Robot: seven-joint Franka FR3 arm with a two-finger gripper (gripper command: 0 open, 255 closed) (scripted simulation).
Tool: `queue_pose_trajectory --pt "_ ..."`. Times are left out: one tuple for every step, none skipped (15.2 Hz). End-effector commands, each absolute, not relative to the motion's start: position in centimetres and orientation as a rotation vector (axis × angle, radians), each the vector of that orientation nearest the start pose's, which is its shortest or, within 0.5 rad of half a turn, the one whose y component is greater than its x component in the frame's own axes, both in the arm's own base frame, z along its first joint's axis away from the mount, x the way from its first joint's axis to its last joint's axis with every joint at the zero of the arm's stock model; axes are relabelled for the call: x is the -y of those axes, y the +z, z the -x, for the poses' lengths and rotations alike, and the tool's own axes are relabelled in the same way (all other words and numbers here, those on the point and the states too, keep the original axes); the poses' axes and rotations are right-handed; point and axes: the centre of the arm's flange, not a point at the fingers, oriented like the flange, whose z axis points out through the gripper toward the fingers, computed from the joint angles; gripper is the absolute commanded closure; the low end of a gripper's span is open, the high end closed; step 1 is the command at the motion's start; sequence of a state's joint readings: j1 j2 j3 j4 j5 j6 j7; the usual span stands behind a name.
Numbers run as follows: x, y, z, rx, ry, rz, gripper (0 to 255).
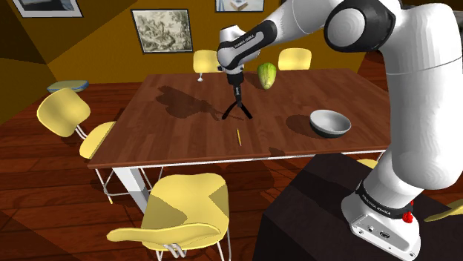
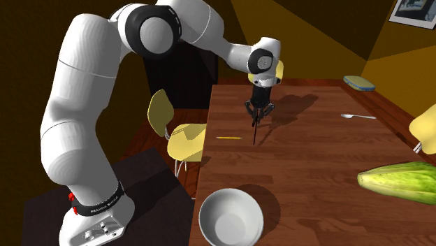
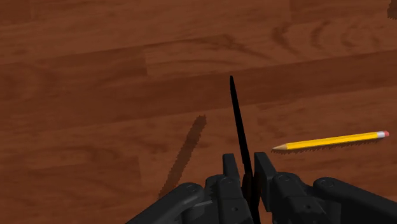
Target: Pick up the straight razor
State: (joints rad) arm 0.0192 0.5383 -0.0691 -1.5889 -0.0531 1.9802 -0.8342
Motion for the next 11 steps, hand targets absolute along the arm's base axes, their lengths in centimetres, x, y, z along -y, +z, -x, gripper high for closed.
queue_pose_trajectory --pt "3.1 32.2 -67.3 1.247 0.264 2.885 255" --pt "3.1 32.7 -67.3 1.247 0.264 2.885 255" --pt "3.1 33.2 -67.3 1.247 0.264 2.885 255" --pt "3.1 33.8 -67.3 1.247 0.264 2.885 255" --pt "3.1 34.3 -67.3 1.247 0.264 2.885 255" --pt "3.1 34.8 -67.3 1.247 0.264 2.885 255" --pt "3.1 35.3 -67.3 1.247 0.264 2.885 255" --pt "3.1 35.9 -67.3 1.247 0.264 2.885 255" --pt "3.1 36.4 -67.3 1.247 0.264 2.885 255" --pt "3.1 36.5 -67.3 1.247 0.264 2.885 255" --pt "3.1 36.5 -67.3 1.247 0.264 2.885 255"
